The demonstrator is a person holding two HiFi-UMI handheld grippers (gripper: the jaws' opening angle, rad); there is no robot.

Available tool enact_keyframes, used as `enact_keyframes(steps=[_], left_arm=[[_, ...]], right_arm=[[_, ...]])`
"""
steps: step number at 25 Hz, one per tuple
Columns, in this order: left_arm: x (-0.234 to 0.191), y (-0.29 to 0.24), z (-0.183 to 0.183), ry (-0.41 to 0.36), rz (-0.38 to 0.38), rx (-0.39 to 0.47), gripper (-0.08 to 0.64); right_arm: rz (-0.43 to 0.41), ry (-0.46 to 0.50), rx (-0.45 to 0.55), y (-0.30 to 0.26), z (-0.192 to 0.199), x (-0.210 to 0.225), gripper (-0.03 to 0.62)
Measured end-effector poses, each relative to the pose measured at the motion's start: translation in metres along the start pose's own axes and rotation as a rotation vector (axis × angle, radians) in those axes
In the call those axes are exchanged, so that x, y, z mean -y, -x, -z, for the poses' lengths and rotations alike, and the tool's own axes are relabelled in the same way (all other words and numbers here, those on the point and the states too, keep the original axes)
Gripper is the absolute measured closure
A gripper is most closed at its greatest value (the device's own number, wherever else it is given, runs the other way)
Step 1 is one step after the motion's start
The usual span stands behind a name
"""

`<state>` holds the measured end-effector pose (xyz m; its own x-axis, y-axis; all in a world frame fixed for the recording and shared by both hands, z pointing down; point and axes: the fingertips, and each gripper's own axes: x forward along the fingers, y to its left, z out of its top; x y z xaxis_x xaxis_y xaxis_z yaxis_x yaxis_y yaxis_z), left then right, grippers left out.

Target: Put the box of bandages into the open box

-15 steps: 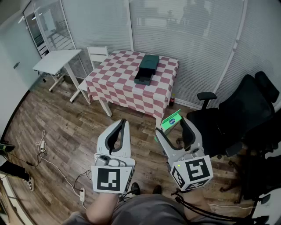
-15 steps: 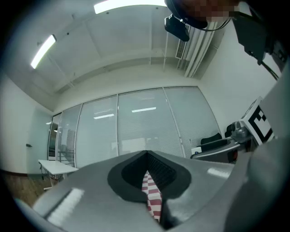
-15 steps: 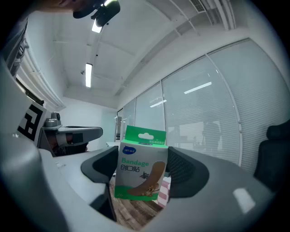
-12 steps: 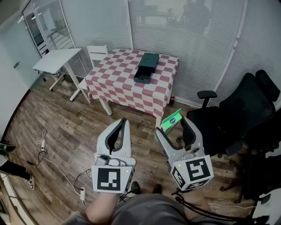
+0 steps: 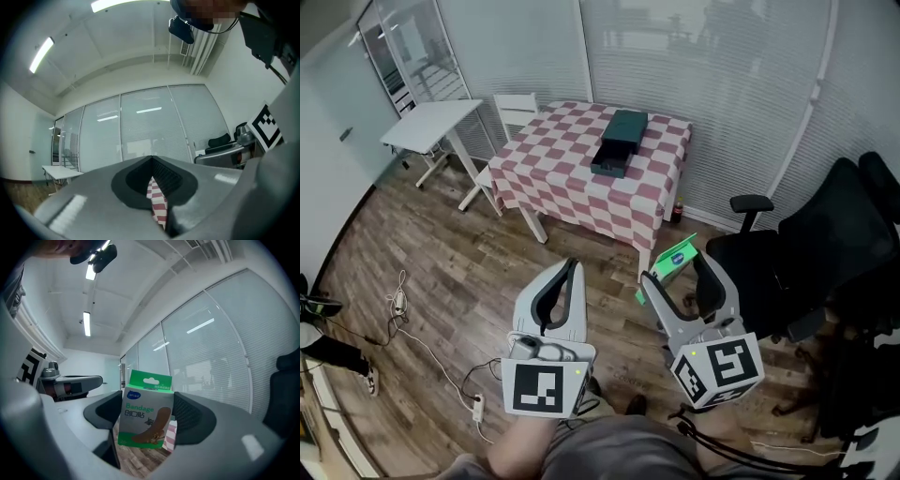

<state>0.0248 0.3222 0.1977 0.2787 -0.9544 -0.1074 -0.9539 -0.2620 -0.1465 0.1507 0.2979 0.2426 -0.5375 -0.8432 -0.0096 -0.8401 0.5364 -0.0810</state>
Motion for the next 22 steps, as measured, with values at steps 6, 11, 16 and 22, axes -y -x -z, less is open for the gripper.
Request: enact_keyframes(steps=[6, 11, 16, 22], left_arm=[[-0.019, -0.025, 0.018, 0.014, -0.016, -0.018, 0.56], [-0.051, -0.067, 0.034, 0.031, 0.002, -0.006, 0.56], [-0.093, -0.122, 0.038, 0.034, 0.027, 0.018, 0.56], [-0.14, -0.174, 0.039, 0.02, 0.061, 0.05, 0.56]], right_arm=[[-0.02, 0.019, -0.027, -0.032, 0.011, 0.004, 0.221], [-0.005, 0.031, -0.038, -0.086, 0.018, 0.013, 0.224], [0.018, 0.04, -0.031, -0.152, 0.012, 0.02, 0.224], [0.052, 0.045, -0.002, -0.222, 0.0, 0.026, 0.224]])
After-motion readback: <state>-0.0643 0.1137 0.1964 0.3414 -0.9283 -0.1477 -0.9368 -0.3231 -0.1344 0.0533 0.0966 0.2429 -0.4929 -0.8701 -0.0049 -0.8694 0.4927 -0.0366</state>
